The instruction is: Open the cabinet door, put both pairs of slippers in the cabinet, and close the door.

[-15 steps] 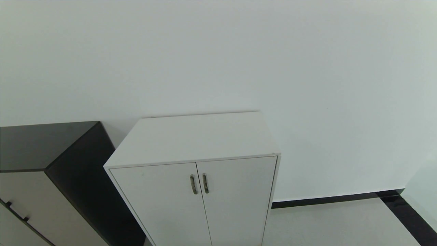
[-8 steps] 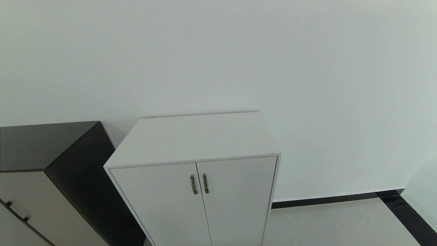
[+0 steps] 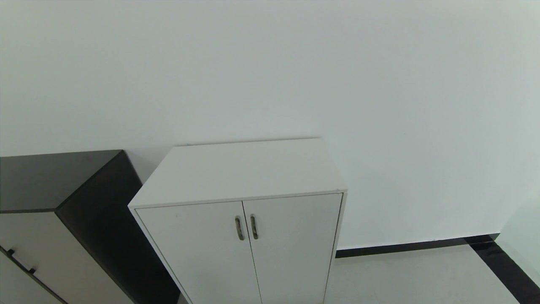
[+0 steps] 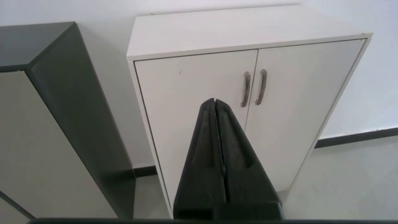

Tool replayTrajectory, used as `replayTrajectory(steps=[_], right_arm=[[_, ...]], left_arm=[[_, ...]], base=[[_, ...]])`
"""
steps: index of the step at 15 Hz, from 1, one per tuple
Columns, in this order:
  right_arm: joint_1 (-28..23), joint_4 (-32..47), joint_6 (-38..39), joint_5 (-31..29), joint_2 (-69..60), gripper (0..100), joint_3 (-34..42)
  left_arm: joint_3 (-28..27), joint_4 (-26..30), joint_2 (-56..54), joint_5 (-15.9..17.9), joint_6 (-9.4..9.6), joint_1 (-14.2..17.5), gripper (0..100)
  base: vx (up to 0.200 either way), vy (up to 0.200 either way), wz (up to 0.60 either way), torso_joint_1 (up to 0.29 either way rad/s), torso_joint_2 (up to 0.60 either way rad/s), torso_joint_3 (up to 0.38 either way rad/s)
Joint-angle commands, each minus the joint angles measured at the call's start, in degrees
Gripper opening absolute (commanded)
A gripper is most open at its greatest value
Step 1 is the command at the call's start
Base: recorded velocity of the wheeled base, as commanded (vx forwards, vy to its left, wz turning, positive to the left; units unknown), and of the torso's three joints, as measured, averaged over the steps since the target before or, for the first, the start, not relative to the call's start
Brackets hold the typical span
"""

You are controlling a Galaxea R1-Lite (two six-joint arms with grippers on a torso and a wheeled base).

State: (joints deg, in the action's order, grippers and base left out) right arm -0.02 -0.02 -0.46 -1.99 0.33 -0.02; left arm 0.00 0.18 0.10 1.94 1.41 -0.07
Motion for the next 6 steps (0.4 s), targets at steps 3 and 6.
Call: replayTrajectory(steps=[3, 6], right_arm=[[-0.1, -0.1, 0.1, 0.0, -0.3, 0, 0.0], [-0.1, -0.1, 1.0, 0.1, -0.3, 0, 0.0]], left_arm=[[0.0, 0.0, 0.1, 0.0, -0.01, 0.0, 0], [0.0, 0.0, 0.1, 0.0, -0.01, 0.0, 0]], base=[[0.000, 0.000, 0.00, 0.000, 0.00, 0.000], [0.000, 0.000, 0.00, 0.000, 0.00, 0.000]])
